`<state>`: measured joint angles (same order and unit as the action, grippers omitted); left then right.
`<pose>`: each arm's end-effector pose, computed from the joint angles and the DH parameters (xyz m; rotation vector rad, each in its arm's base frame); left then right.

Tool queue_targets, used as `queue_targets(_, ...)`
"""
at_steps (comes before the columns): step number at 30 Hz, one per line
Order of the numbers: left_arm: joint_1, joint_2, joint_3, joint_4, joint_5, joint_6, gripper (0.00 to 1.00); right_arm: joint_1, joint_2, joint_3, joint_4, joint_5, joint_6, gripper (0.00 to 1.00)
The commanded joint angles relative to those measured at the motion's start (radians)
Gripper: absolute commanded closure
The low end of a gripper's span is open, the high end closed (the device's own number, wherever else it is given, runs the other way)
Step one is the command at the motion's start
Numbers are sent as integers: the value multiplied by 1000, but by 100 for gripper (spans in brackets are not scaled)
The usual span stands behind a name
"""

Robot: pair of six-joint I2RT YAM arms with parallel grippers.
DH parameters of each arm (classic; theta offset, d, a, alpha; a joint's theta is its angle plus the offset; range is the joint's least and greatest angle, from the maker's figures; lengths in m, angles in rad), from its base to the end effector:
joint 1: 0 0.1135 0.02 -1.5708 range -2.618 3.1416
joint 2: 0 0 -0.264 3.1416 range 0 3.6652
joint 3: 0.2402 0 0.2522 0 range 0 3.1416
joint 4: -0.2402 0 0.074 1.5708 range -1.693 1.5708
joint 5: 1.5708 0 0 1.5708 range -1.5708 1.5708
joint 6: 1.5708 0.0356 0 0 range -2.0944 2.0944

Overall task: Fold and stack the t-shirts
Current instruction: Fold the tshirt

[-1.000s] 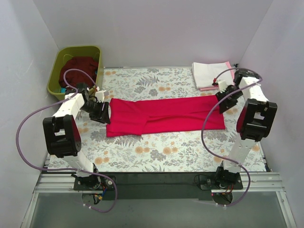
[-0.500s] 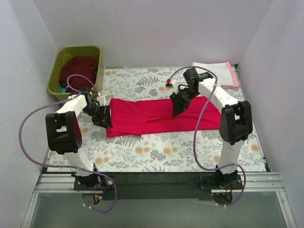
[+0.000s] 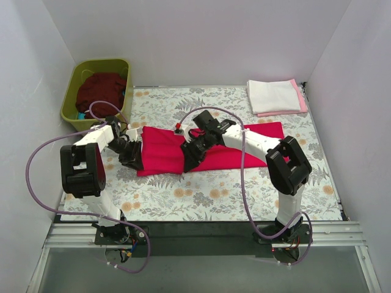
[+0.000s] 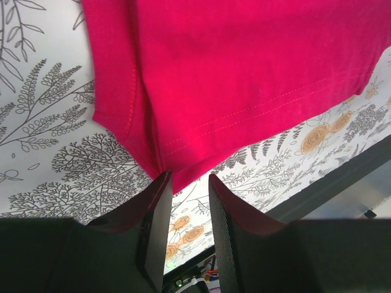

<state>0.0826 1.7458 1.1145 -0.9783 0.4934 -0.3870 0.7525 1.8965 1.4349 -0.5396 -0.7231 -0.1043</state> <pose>0.2954 0.0075 0.1721 0.6985 -2.8585 0.7238 0.2794 0.2939 0.2234 -1.3378 2.2386 1.1708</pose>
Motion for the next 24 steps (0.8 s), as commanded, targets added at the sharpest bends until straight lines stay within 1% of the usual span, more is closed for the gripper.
queue_targets(1, -7, -29, 7, 24, -18, -10, 71, 25, 32, -25, 128, 30, 152, 52)
queue_targets(2, -6, -29, 8, 24, -16, -10, 70, 37, 36, -34, 157, 54, 176, 50)
queue_targets(3, -6, -26, 11, 24, -16, -12, 69, 42, 41, -39, 170, 62, 196, 46)
queue_targets(4, -6, -23, 11, 26, -16, -13, 66, 47, 53, -37, 181, 66, 231, 46)
queue_targets(8, -6, -23, 18, 32, -10, -21, 61, 73, 95, -24, 202, 123, 296, 44)
queue_targets(10, -6, -26, 21, 32, -9, -21, 58, 79, 114, -19, 211, 126, 313, 43)
queue_targets(15, -7, -35, 33, 32, -16, -18, 56, 91, 160, -8, 210, 125, 336, 42)
queue_targets(19, -7, -35, 36, 30, -18, -18, 55, 93, 193, 9, 210, 117, 344, 44)
queue_targets(21, -7, -40, 36, 30, -19, -15, 55, 91, 193, 19, 210, 116, 345, 48)
queue_targets(24, -7, -43, 41, 24, -18, -13, 55, 87, 188, 36, 210, 117, 348, 51)
